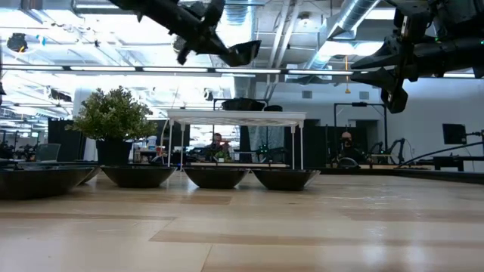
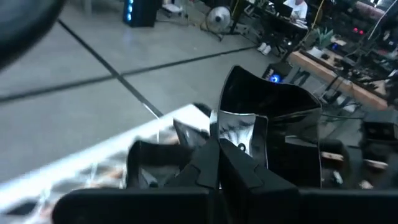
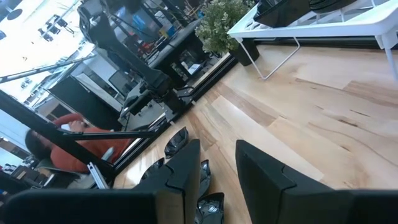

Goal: Pick & Place Mini shaped plates
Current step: Stack the distorted square plate on top of the distorted square plate on the shelf

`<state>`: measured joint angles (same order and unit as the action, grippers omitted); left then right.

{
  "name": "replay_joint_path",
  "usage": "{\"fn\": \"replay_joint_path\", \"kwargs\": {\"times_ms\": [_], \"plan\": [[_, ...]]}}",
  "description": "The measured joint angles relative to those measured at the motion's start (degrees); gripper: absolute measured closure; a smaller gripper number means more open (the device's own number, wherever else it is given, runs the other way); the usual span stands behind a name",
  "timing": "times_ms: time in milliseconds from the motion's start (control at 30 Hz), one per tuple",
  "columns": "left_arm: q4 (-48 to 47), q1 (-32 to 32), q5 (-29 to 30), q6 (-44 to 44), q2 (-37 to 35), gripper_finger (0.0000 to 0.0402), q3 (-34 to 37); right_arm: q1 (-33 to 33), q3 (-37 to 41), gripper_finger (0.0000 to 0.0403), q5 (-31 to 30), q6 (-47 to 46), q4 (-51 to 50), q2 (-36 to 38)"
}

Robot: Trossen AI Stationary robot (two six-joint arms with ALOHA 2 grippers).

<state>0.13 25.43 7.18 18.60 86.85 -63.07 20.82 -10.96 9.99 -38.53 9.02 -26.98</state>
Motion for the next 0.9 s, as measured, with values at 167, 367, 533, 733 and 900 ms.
{"fn": "replay_joint_path", "kwargs": {"times_ms": [167,367,533,733,900], "plan": [[-0.2,3.2,-3.5,-4.3,6.7,0.0395,-6.7,0.0,0.0,0.0305,0.0,-0.1,0.0,0.0],[-0.8,7.1,-4.2,-5.3,10.9,0.0395,-8.0,0.0,0.0,0.0305,0.0,-0.1,0.0,0.0],[-1.3,8.9,-5.8,-5.1,13.2,0.0395,-8.0,0.0,0.0,0.0305,0.0,-0.1,0.0,0.0],[-1.5,7.7,-7.2,-4.7,15.8,0.0394,-8.0,0.0,0.0,0.0305,0.0,-0.1,0.0,0.0],[-1.7,7.7,-7.1,-4.7,16.3,0.0394,-8.0,0.0,0.0,0.0305,0.0,-0.1,0.0,0.0]]}}
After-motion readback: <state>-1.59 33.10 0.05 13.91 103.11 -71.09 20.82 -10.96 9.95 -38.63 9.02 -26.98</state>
